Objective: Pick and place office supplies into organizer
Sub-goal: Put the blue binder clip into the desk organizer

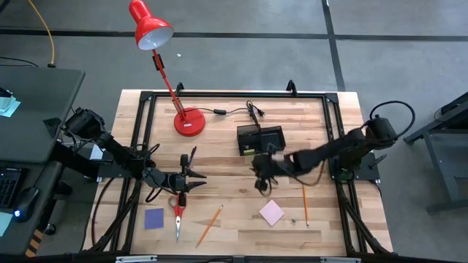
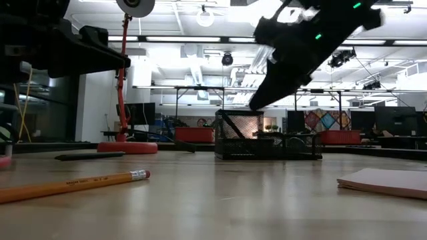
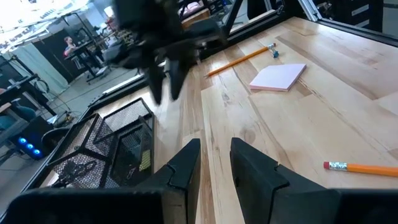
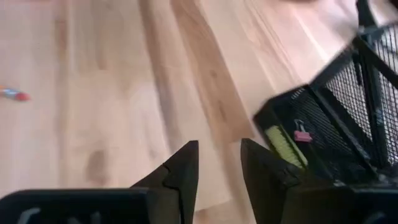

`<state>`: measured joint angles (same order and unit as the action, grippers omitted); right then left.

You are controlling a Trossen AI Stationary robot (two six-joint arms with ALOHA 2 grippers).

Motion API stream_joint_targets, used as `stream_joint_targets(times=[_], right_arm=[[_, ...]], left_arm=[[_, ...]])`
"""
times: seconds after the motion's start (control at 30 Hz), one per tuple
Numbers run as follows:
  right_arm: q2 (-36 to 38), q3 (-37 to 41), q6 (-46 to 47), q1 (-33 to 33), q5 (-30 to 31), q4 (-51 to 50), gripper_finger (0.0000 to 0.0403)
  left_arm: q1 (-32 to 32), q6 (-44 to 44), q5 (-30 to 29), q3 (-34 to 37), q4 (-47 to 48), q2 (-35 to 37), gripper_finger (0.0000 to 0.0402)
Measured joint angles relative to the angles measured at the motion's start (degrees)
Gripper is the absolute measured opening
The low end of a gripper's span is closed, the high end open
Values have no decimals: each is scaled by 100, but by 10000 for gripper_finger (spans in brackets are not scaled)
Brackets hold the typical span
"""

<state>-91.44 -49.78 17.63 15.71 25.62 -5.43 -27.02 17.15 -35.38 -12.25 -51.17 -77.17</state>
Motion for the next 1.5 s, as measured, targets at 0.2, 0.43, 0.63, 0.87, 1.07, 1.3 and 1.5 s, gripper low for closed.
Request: stream_joint_targets(times=[0.2, 0.43, 0.63, 0.87, 1.07, 1.3, 1.5], right_arm=[[0, 0, 1253, 1058, 894, -624, 108], [0, 0, 3793, 1822, 816, -1965, 108], [0, 0, 5004, 2425, 494, -2085, 108], [94, 0, 6427, 2836, 38, -2825, 113], [111, 0, 7139, 3134, -152, -2883, 119], [111, 0, 7762, 3529, -336, -2863, 120], [111, 0, 8174, 3878, -209, -2623, 120]], left_arm=[[-1, -99, 0, 2, 38, 0, 79], [-1, -119, -4, 2, 38, 0, 79], [-1, -123, -10, 0, 37, 0, 79], [-1, -114, -17, 0, 38, 0, 79], [2, -78, -20, 2, 47, 0, 79], [2, 16, -20, 0, 47, 0, 79], [2, 15, 2, 1, 53, 0, 79]])
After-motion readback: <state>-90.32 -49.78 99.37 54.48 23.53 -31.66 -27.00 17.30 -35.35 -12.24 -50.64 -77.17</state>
